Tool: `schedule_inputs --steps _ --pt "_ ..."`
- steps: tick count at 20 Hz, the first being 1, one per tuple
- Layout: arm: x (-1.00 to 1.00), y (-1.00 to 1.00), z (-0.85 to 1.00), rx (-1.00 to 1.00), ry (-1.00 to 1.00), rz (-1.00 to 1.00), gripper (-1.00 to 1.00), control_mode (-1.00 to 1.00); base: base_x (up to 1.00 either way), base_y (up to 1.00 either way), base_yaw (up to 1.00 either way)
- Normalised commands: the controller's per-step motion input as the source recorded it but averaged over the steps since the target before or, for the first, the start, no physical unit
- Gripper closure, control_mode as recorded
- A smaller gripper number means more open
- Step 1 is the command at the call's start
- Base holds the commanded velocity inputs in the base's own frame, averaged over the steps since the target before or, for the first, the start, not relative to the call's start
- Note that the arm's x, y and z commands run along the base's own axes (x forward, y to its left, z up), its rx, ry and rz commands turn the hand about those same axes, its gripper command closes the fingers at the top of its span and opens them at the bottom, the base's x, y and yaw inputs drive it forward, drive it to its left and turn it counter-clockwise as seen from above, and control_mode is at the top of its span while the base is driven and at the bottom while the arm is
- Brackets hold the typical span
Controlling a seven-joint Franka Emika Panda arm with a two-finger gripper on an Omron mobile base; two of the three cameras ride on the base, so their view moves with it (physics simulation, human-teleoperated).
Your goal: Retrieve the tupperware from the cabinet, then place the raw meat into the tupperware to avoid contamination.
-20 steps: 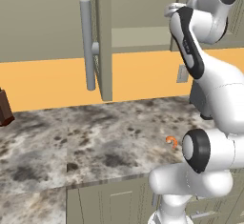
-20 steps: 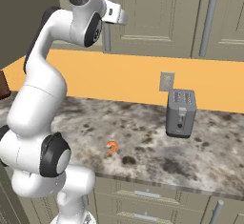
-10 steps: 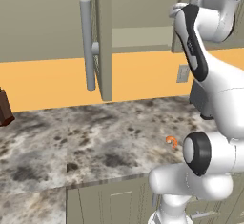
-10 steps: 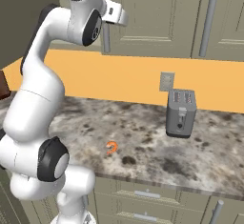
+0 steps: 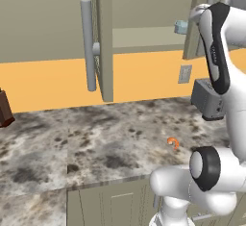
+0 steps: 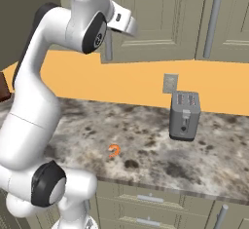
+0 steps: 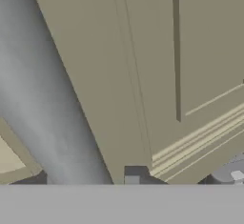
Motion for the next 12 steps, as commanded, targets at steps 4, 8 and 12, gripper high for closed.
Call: schedule_inputs --steps 4,8,12 --pt "-0.65 -0.86 0.03 0.10 0.05 0.00 1.00 -1.00 0.00 0.00 0.00" --pt "-0.51 -0.70 0.00 0.08 0.04 -0.01 1.00 -1.00 0.00 0.00 0.00" --pt "-0.41 -0.43 0.00 0.03 0.01 -0.02 -1.00 -1.00 0.00 0.00 0.00"
